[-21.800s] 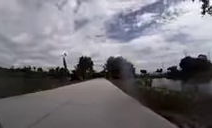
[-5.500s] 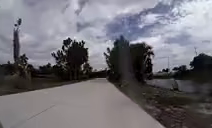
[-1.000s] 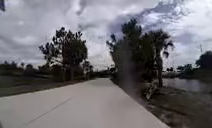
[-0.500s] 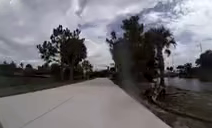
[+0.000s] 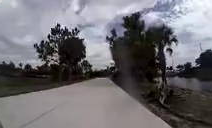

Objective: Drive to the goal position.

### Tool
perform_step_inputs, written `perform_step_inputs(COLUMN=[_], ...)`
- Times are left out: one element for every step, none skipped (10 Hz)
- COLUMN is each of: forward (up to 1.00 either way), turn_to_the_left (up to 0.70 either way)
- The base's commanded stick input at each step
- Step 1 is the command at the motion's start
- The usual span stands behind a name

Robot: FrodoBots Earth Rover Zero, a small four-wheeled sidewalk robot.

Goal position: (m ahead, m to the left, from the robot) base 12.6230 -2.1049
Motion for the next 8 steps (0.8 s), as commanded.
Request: perform_step_inputs(forward=[0.60, 0.60, 0.60, 0.60, 0.60, 0.60, 0.60, 0.60], turn_to_the_left=[0.05, 0.02, 0.01, 0.01, 0.01, 0.01, 0.01, 0.01])
